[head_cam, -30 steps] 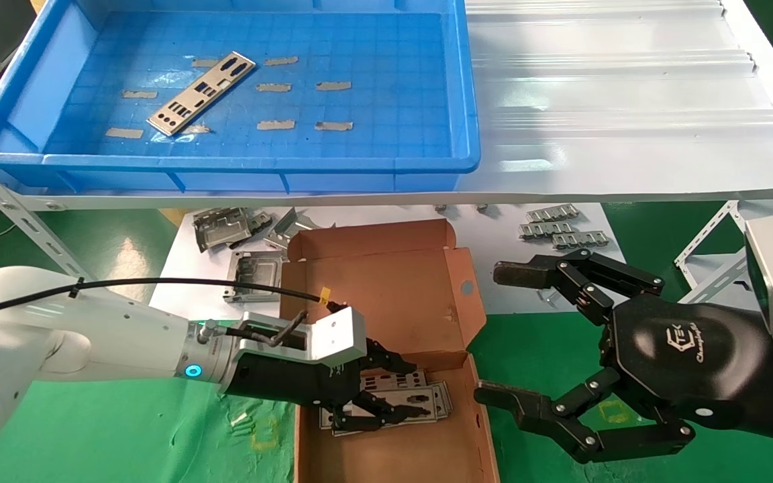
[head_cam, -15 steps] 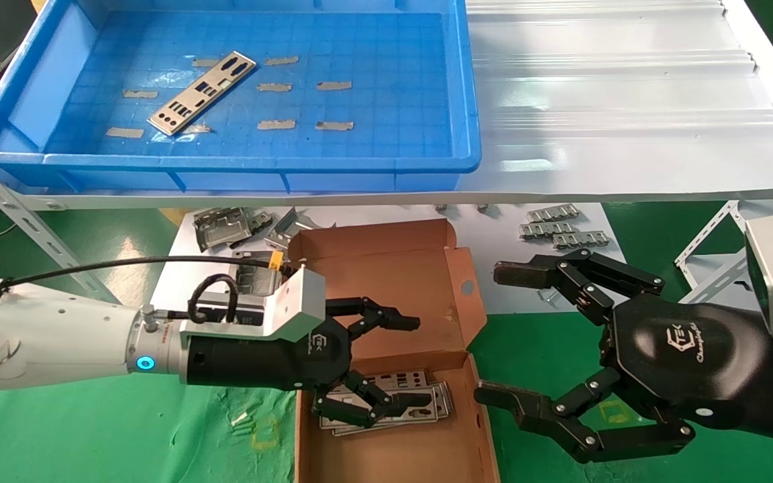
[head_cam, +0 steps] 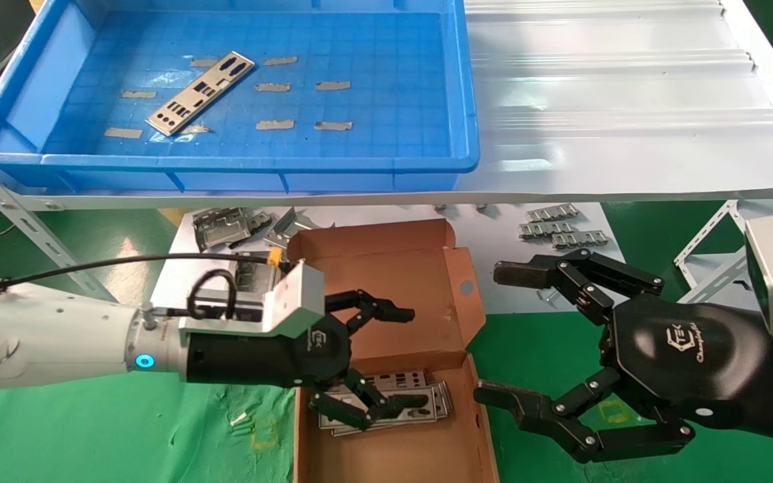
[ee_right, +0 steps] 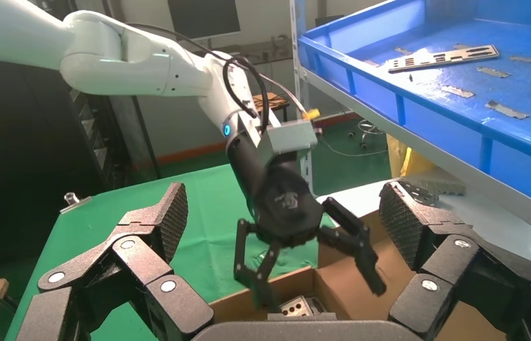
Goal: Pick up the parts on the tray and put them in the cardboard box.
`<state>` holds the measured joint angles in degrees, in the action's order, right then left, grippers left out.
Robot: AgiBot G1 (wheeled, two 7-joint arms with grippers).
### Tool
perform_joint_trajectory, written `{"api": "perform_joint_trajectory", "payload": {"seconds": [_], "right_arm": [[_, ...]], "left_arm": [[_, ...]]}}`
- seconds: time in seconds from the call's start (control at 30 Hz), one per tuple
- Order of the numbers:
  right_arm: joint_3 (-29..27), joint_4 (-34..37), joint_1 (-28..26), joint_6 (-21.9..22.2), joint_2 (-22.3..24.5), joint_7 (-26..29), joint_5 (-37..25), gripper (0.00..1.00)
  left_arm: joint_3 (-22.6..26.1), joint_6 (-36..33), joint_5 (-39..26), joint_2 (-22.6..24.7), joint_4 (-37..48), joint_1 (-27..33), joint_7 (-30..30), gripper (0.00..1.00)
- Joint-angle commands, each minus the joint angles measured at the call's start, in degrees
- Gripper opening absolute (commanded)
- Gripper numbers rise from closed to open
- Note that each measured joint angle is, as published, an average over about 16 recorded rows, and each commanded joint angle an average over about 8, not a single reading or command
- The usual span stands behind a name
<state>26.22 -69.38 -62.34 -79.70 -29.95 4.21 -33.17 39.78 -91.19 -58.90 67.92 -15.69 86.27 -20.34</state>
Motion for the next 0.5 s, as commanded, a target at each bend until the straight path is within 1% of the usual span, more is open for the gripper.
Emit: {"api": "perform_joint_trajectory", "payload": {"seconds": [0.03,0.5], "right_arm": [[0.0,0.0,0.0,0.0,0.0,0.0,0.0,1.0],[0.0,0.0,0.0,0.0,0.0,0.0,0.0,1.0]], "left_arm": [[-0.41,0.1,0.29,-0.57,-0.99,-0.42,0.51,1.0],[-6.31,1.46,4.52,-8.74,-15.37,-6.56,8.24,1.0]]}}
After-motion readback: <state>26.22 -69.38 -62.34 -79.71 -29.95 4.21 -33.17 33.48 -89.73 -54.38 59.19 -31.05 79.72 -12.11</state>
